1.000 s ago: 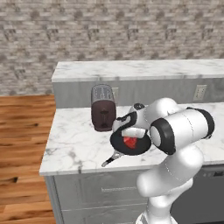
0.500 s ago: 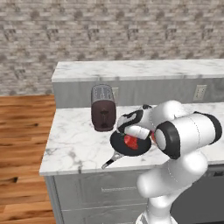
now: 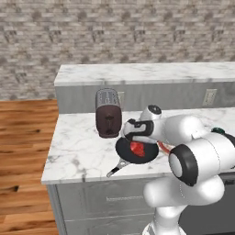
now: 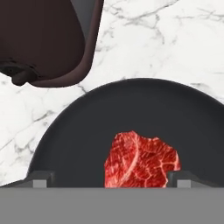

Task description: Pick up the pan with the steak in it and place it on the dining table. Then place the steak on the plate.

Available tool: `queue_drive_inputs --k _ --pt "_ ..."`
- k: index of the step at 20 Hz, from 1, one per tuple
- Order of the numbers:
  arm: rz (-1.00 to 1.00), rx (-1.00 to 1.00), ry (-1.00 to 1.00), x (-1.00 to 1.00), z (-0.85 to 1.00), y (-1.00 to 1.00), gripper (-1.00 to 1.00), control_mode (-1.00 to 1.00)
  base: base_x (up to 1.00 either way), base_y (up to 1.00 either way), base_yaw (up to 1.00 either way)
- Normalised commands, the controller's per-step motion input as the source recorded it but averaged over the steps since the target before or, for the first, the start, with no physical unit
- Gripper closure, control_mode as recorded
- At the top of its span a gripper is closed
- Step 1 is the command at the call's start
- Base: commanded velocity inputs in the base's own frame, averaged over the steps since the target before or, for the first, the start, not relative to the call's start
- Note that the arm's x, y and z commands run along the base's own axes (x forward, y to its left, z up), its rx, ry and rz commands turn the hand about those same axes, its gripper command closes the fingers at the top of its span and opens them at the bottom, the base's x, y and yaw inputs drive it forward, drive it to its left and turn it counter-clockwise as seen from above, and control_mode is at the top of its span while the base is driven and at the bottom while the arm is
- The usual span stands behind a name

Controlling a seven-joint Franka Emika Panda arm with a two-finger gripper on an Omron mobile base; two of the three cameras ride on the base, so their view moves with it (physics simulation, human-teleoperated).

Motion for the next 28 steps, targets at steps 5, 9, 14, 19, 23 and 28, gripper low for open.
queue_drive_inputs --k 5,9,14,19,23,28 --pt "0.0 0.0 0.0 -0.06 0.0 -0.08 -1.0 -1.0 0.0 0.0 0.0" --pt "0.0 0.0 0.0 -0.51 0.0 -0.37 -1.0 -1.0 0.0 0.0 0.0" --pt "0.0 0.0 0.0 -0.19 0.0 -0.12 -1.0 -1.0 0.0 0.0 0.0" --pt "0.0 0.0 0.0 0.0 0.0 0.02 -1.0 -1.0 0.0 0.0 0.0" --pt "0.0 -0.02 0.0 -0.01 -0.04 0.12 -1.0 -1.0 0.0 0.0 0.0" --pt "0.01 -0.04 0.0 -0.06 -0.11 0.01 -1.0 -1.0 0.0 0.0 0.0"
